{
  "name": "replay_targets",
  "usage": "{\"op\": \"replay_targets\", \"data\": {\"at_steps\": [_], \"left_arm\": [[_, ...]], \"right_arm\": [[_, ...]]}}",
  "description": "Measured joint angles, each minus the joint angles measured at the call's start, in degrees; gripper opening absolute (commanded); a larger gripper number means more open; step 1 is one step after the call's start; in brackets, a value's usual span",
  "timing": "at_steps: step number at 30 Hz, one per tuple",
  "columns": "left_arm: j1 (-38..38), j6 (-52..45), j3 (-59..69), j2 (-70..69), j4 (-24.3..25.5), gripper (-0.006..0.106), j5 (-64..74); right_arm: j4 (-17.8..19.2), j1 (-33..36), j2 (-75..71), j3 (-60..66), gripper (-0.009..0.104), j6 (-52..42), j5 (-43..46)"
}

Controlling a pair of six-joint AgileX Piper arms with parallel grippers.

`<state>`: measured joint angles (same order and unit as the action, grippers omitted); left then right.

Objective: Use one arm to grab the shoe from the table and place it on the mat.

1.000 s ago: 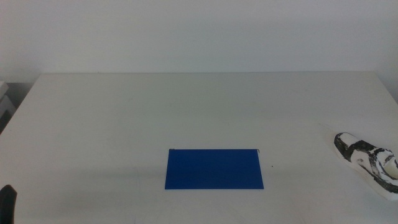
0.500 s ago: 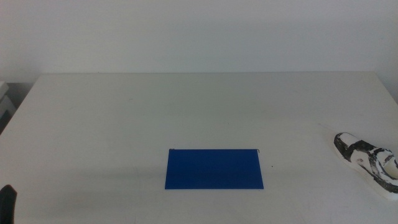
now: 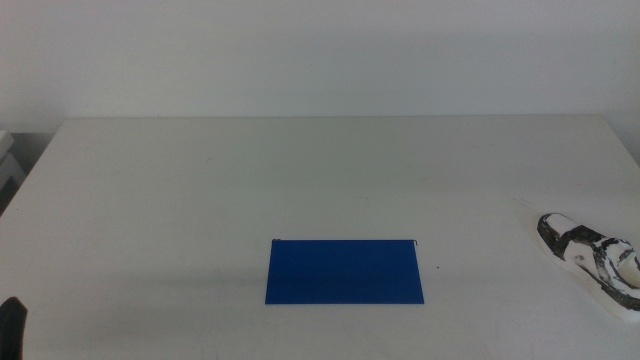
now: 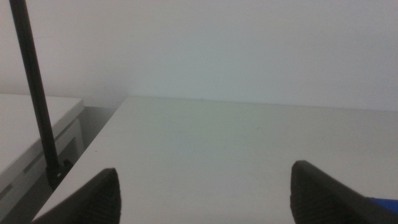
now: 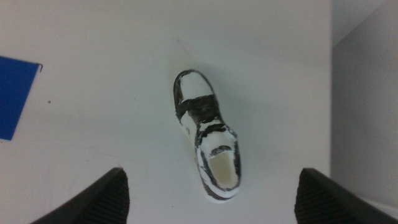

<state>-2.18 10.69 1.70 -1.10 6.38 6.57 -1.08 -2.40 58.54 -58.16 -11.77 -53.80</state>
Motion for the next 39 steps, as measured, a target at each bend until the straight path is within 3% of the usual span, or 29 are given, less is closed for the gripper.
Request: {"op": "replay_targets", "data": {"at_steps": [9,19,30,36,39], "left_arm": [[0.00,0.00,0.00,0.00,0.00,0.094,0.00],[0.00,0.00,0.00,0.00,0.00,0.094,0.00],[0.00,0.00,0.00,0.00,0.00,0.094,0.00],[0.00,0.00,0.00,0.00,0.00,0.094,0.00],[0.00,0.00,0.00,0.00,0.00,0.094,0.00]], "right_arm": [[-0.54,0.00,18.43,-6.90,0.092,0.58,-1.54],[3.97,0.00,32.14,-7.43,0.092,-10.52,3.48],[4.19,0.00,42.12,-7.45,0.091,-11.51,5.69],[4.48,0.00,45.32,-7.50,0.081,-11.51,7.25],[5.09,0.00,45.84,-7.50,0.065,-11.51,7.24]]}}
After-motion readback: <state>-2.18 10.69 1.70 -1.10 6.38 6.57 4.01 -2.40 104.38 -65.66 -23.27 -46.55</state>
